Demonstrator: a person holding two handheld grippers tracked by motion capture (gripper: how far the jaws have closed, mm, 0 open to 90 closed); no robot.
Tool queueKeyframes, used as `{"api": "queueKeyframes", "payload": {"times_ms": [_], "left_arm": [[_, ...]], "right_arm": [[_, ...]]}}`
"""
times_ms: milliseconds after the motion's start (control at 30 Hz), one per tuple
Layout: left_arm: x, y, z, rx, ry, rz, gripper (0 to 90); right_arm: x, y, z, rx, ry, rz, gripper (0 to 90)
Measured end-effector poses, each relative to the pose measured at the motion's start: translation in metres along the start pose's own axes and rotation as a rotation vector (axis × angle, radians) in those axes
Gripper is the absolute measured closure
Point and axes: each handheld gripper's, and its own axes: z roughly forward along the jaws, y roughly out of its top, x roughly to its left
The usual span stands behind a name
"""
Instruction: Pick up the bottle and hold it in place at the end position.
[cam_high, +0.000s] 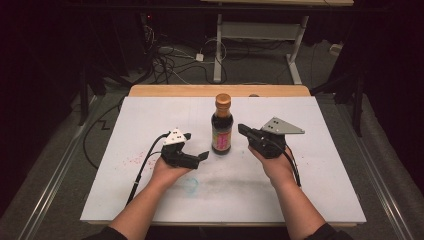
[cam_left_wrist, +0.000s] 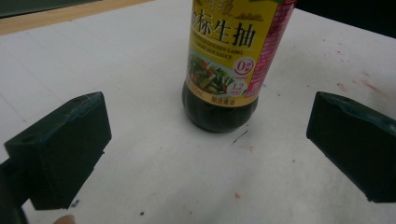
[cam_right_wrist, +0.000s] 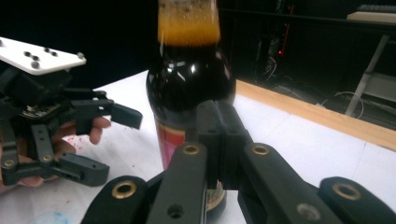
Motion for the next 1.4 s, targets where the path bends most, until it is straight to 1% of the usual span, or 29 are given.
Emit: {"api": "queueKeyframes", "payload": {"times_ms": [100,133,167,200,233,267,367,433,633,700,733,767,800,967,1033,1100,1133,1267,1400], "left_arm": [[0.000,0.002,0.004,-0.007,-0.006,0.006,0.0],[0.001,0.003,0.008,0.004,-0.019,0.005,0.0],[0.001,0.003,0.008,0.004,-0.019,0.005,0.0],[0.001,0.005,0.013,0.015,-0.029,0.009,0.0],[0.001,0.005,0.013,0.015,-0.029,0.009,0.0],[0.000,0.008,0.018,0.016,-0.034,0.018,0.0],[-0.001,0.011,0.021,0.014,-0.043,0.025,0.4],[-0.002,0.016,0.029,0.012,-0.048,0.037,0.4],[-0.002,0.024,0.043,0.005,-0.062,0.036,1.0],[-0.002,0.026,0.044,0.001,-0.065,0.037,1.9],[-0.004,0.028,0.048,0.001,-0.075,0.042,2.3],[-0.004,0.028,0.048,0.001,-0.075,0.042,3.3],[-0.006,0.031,0.051,0.006,-0.074,0.058,4.5],[-0.009,0.035,0.055,-0.002,-0.076,0.067,10.3],[-0.010,0.036,0.056,-0.003,-0.076,0.076,14.6],[-0.011,0.037,0.057,-0.003,-0.077,0.082,16.6],[-0.012,0.038,0.057,-0.006,-0.070,0.086,17.7],[-0.011,0.038,0.056,-0.011,-0.058,0.084,22.6],[-0.011,0.038,0.056,-0.009,-0.047,0.088,25.3]], "right_arm": [[0.000,0.003,0.001,-0.001,0.007,-0.002,90.0],[0.000,0.005,0.003,-0.001,0.013,0.001,90.0],[0.000,0.005,0.003,-0.001,0.013,0.001,90.0],[0.001,0.008,0.004,-0.001,0.016,0.000,90.0],[0.001,0.008,0.004,-0.001,0.016,0.000,90.0],[0.001,0.011,0.005,-0.004,0.021,-0.006,90.0],[0.001,0.014,0.006,-0.007,0.022,-0.007,90.0],[0.001,0.016,0.007,-0.009,0.023,-0.004,90.0],[0.000,0.022,0.009,-0.009,0.021,-0.006,90.0],[0.000,0.025,0.010,-0.011,0.023,-0.010,90.0],[0.000,0.027,0.010,-0.012,0.025,-0.011,90.0],[0.000,0.027,0.010,-0.012,0.025,-0.011,90.0],[-0.001,0.030,0.009,-0.016,0.026,-0.014,90.0],[-0.001,0.039,0.008,-0.026,0.028,-0.022,90.0],[-0.001,0.043,0.008,-0.027,0.028,-0.025,90.0],[0.000,0.045,0.008,-0.031,0.030,-0.025,90.0],[0.000,0.047,0.008,-0.032,0.029,-0.025,90.0],[0.001,0.052,0.007,-0.035,0.029,-0.027,90.0],[0.001,0.056,0.008,-0.037,0.031,-0.030,90.0]]}}
